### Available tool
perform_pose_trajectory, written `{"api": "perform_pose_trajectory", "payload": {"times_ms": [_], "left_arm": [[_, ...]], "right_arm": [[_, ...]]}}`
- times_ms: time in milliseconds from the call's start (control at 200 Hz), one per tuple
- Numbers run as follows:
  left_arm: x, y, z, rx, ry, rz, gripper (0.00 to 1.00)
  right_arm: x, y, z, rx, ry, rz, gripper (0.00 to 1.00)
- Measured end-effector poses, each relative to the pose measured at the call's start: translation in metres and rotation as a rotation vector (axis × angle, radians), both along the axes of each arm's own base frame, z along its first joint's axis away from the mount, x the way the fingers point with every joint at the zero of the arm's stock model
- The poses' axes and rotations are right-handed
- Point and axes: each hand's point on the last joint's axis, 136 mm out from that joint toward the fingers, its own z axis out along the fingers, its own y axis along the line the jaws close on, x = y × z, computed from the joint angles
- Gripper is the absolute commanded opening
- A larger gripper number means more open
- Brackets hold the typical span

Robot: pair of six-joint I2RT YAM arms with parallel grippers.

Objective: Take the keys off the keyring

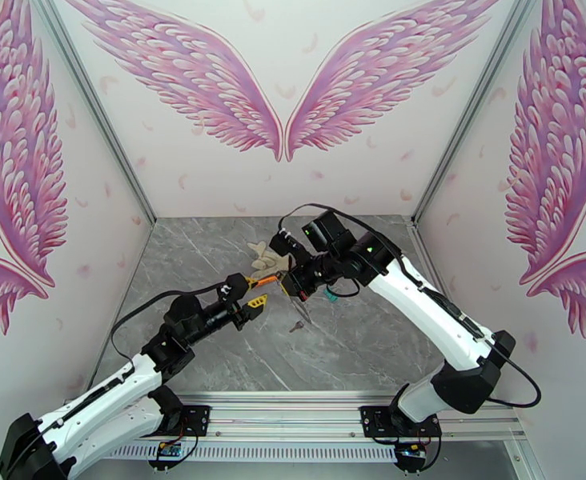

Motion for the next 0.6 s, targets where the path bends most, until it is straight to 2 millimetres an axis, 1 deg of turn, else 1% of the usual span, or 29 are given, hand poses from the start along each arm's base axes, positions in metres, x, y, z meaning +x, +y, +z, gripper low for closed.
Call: {"api": "perform_pose_trajectory", "payload": {"times_ms": [205,285,400,490,575,600], "left_arm": [[-0.006,-0.025,-0.003,0.005,0.007,-0.069,0.39],[-0.006,-0.032,-0.001,0.005,0.002,-0.081,0.35],[-0.004,-0.034,0.003,-0.002,-0.008,-0.073,0.33],[-0.002,-0.034,0.005,-0.007,-0.018,-0.061,0.29],[0.001,-0.035,0.005,-0.004,-0.019,-0.057,0.28],[0.002,-0.036,0.004,-0.002,-0.016,-0.057,0.26]], "right_arm": [[-0.006,-0.003,-0.006,-0.016,0.026,0.011,0.0],[-0.008,-0.003,-0.008,-0.017,0.035,0.017,0.0],[-0.009,-0.002,-0.008,-0.011,0.036,0.031,0.0],[-0.011,-0.001,-0.007,-0.006,0.035,0.044,0.0],[-0.011,0.0,-0.007,-0.002,0.036,0.051,0.0],[-0.012,0.0,-0.007,-0.001,0.036,0.052,0.0]]}}
